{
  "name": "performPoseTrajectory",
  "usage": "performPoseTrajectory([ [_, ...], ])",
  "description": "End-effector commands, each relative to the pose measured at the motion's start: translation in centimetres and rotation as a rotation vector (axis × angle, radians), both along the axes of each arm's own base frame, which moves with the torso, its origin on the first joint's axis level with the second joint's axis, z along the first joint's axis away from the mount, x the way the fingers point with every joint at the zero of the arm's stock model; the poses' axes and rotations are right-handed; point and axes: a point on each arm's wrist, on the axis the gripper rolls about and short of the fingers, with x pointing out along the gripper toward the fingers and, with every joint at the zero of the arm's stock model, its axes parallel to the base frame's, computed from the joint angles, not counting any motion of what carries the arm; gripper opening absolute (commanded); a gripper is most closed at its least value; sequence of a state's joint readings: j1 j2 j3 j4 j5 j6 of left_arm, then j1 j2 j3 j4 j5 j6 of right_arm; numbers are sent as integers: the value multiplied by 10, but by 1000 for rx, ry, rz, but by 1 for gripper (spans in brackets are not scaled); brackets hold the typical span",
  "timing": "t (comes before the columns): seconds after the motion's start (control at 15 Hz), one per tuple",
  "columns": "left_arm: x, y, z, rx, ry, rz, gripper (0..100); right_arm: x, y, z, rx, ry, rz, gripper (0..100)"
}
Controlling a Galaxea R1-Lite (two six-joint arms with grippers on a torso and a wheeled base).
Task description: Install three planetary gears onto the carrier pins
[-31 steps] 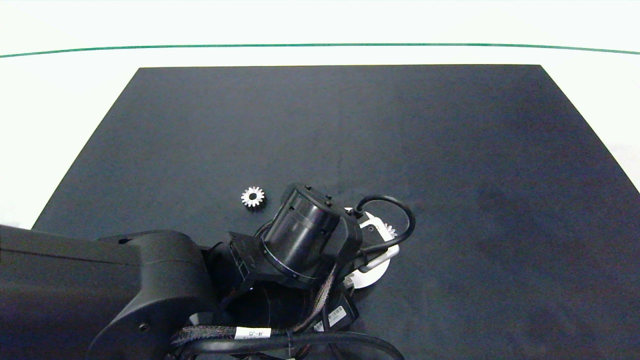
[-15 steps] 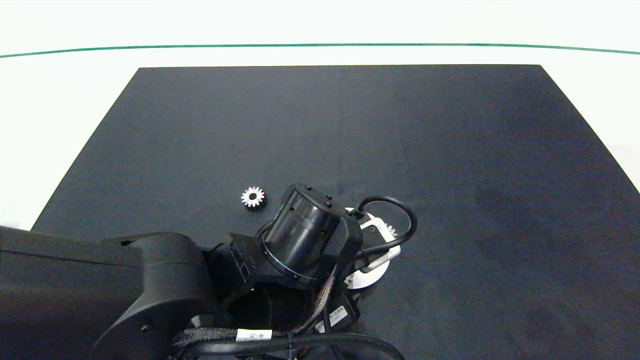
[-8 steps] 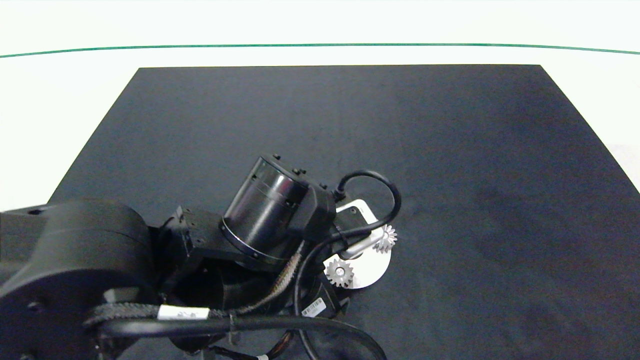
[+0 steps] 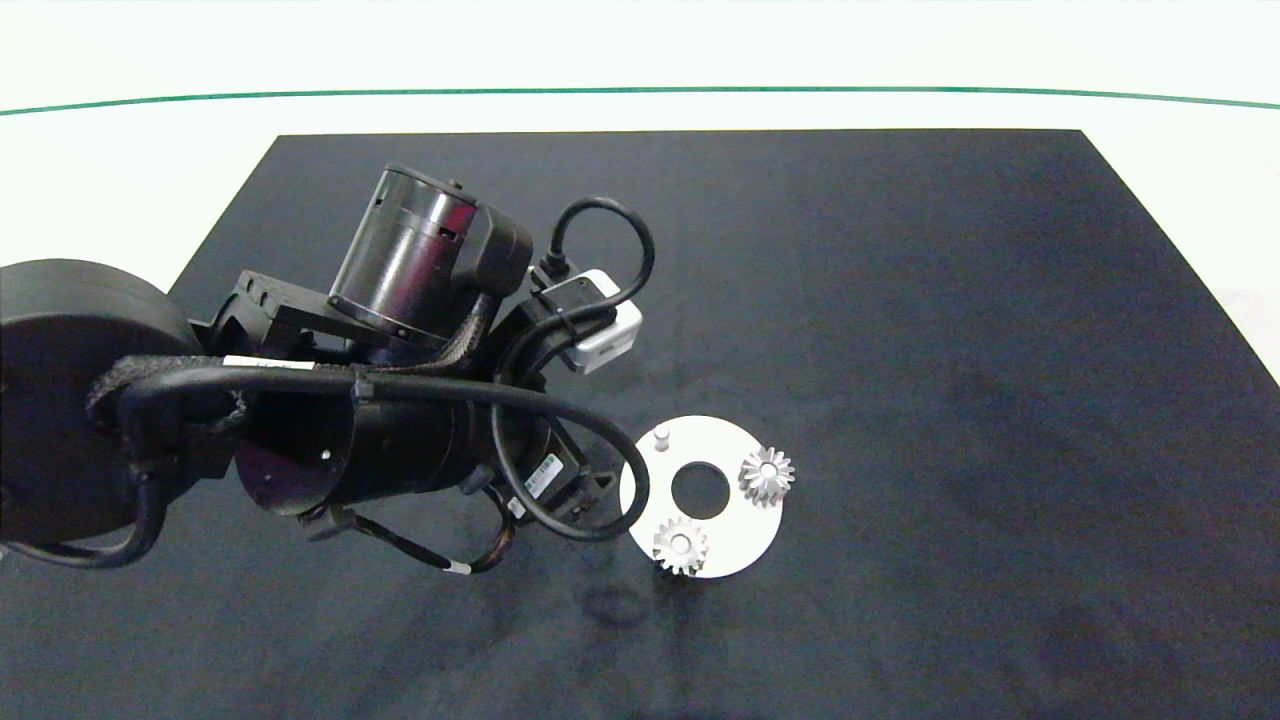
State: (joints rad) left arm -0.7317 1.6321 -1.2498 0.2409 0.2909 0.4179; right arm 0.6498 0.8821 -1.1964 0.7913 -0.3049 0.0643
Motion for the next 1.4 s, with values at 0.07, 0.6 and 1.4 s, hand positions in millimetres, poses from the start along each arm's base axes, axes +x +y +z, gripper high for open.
performPoseTrajectory([
  [0.07,18,5,-8,13,23,45,100,-1,-1,0,-1,0,-1,100],
  [0.6,54,20,-9,-3,31,100,100,-2,-2,-1,-2,2,0,100],
  [1.4,67,52,-22,-23,105,107,100,0,0,-2,-3,9,7,100],
])
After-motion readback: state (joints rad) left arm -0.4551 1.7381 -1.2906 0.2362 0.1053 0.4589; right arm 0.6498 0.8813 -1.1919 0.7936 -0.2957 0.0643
